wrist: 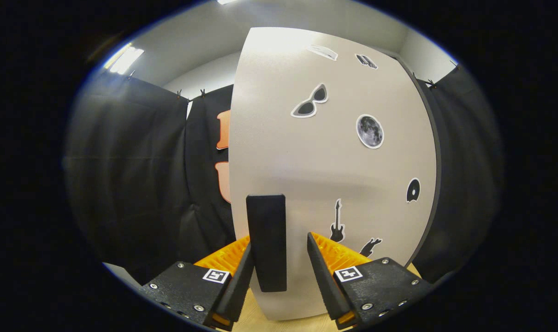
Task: Open the shoe cabinet door, grab the shoes and put them into the shoe cabinet, then close the shoe cabinet door.
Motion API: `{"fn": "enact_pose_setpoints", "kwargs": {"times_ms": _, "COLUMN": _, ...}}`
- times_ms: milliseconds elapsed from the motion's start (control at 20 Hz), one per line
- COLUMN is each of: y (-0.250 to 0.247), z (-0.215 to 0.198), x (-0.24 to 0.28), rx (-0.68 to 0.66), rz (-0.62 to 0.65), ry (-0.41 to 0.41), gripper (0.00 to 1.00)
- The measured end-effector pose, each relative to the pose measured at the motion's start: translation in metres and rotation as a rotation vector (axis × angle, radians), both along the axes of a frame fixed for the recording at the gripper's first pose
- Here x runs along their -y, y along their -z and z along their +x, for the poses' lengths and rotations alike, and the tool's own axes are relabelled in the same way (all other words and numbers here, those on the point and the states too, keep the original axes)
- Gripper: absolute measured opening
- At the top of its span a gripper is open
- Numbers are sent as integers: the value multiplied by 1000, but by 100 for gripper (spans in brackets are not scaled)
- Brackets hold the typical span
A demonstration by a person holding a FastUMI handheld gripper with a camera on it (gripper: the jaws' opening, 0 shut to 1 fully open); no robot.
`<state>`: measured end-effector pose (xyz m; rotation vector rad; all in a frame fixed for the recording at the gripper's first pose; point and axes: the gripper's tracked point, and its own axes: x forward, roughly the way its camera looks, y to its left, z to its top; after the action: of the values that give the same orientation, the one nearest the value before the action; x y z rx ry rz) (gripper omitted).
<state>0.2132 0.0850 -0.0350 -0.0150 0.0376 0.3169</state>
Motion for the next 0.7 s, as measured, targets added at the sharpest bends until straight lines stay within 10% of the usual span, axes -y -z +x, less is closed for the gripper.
{"fn": "enact_pose_setpoints", "kwargs": {"times_ms": 700, "y": 0, "z": 30, "x": -8, "rx": 13, "rz": -49, "ry": 79, "gripper": 72}}
